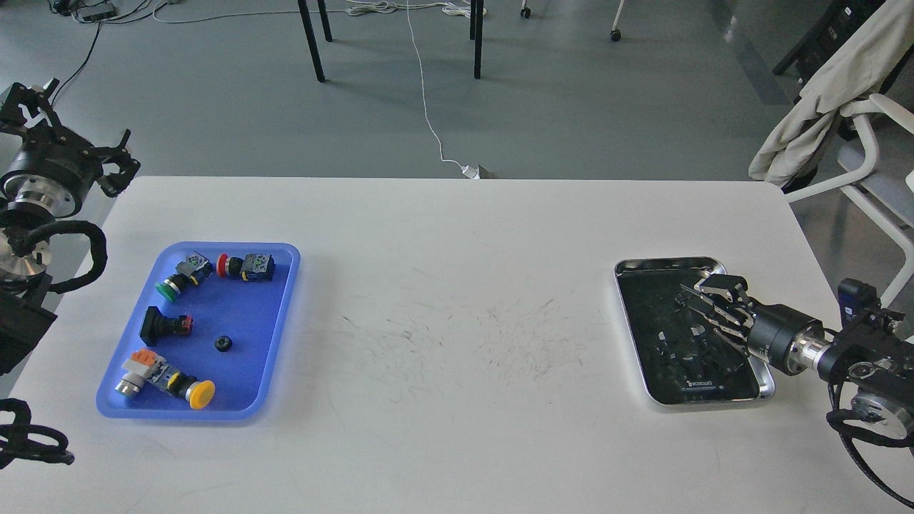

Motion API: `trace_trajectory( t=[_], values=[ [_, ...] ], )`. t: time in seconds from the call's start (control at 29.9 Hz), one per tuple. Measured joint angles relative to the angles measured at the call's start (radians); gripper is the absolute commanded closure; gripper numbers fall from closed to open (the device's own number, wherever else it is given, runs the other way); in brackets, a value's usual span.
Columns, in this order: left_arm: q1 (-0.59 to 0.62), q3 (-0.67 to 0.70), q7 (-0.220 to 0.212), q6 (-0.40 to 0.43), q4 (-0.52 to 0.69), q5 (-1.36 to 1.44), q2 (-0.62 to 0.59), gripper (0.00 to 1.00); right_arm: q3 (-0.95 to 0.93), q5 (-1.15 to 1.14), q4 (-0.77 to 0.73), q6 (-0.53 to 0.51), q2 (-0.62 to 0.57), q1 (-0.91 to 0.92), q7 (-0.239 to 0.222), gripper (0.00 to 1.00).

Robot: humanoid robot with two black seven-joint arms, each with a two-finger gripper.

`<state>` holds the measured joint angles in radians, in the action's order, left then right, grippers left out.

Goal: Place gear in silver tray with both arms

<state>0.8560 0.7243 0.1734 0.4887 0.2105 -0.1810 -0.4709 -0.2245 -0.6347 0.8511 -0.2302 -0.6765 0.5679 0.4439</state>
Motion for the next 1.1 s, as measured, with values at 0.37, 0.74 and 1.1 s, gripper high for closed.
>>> trace_trajectory(
  t=[0.37, 0.74, 1.1],
  values=[
    [0.000, 0.000, 0.002, 0.000, 0.001, 0.000, 0.002, 0.01, -0.007, 0.001, -0.100, 0.010, 0.046, 0.005, 0.000, 0.58],
    [0.000, 0.000, 0.002, 0.000, 0.002, 0.000, -0.007, 0.01, -0.003, 0.003, -0.037, 0.022, 0.043, 0.061, -0.020, 0.53],
    [0.003, 0.000, 0.002, 0.000, 0.002, 0.000, -0.008, 0.01, 0.004, -0.001, 0.100, 0.025, 0.001, 0.139, -0.033, 0.48]
  ],
)
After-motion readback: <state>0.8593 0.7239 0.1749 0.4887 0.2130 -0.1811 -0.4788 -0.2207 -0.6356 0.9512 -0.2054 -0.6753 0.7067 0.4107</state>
